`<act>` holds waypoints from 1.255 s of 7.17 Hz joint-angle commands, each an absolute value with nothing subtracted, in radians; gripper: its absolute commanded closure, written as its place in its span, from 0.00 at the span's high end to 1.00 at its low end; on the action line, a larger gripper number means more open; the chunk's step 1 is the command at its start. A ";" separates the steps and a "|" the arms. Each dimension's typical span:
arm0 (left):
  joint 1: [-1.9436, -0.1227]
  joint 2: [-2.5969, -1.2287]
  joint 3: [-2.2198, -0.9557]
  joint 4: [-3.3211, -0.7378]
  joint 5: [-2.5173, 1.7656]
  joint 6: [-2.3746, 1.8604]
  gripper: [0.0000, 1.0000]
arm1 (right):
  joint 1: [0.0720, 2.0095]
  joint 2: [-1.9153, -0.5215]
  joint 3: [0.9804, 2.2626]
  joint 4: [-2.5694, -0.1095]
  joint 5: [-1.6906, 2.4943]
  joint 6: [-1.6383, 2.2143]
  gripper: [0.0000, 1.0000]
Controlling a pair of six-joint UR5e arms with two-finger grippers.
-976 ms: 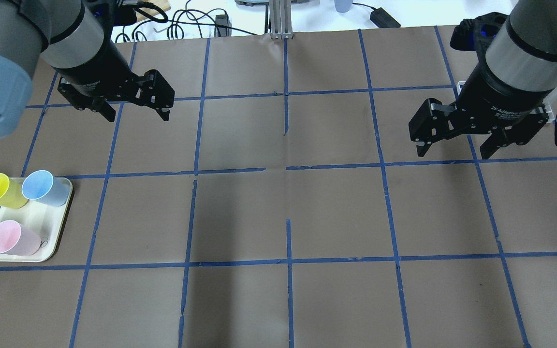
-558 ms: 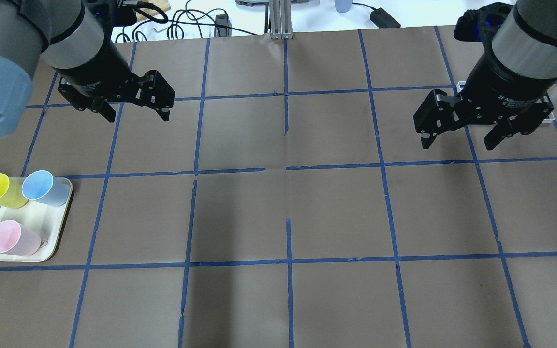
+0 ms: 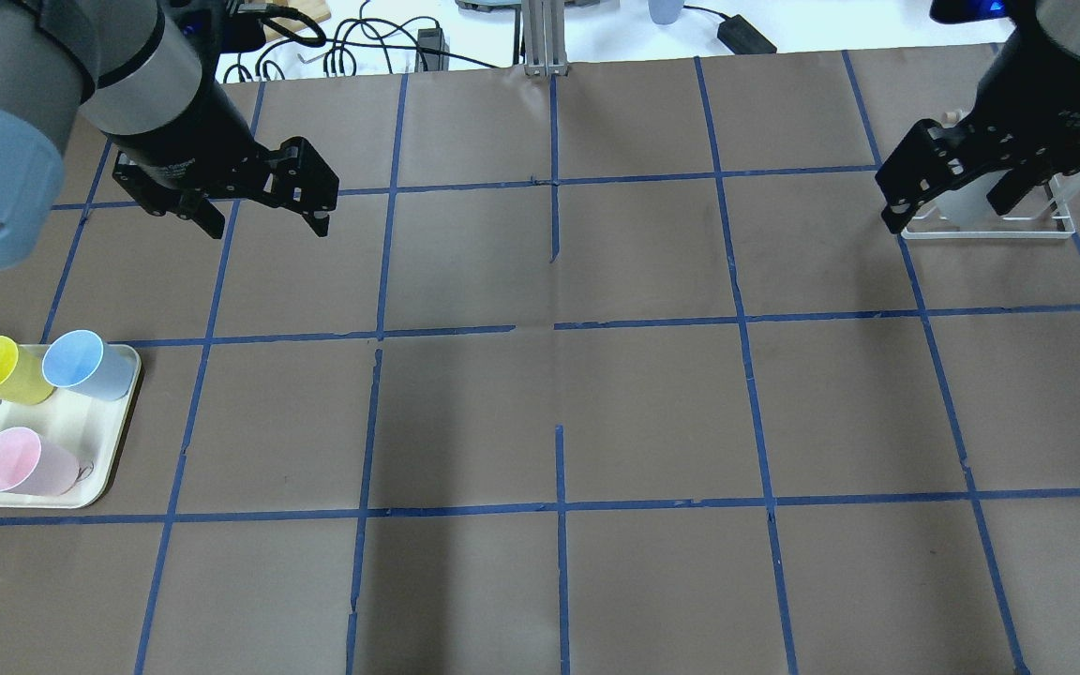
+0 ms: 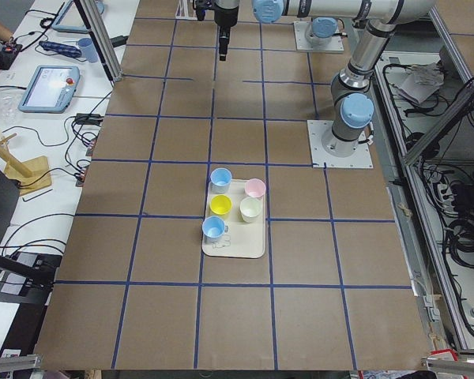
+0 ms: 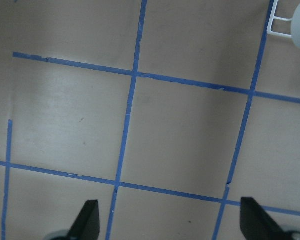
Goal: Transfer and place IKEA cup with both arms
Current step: 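Move the right gripper down to the white cup on the rack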
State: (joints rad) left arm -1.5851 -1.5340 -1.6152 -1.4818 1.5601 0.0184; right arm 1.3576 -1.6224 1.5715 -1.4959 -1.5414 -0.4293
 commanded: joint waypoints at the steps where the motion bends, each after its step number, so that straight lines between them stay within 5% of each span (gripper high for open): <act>1: -1.586 -1.534 -1.615 -1.482 1.560 0.018 1.00 | 1.266 -1.556 1.562 -1.560 -1.540 -0.665 1.00; 9: -1.585 -1.532 -1.617 -1.482 1.560 0.020 1.00 | 1.112 -1.304 1.560 -1.905 -1.519 -1.089 1.00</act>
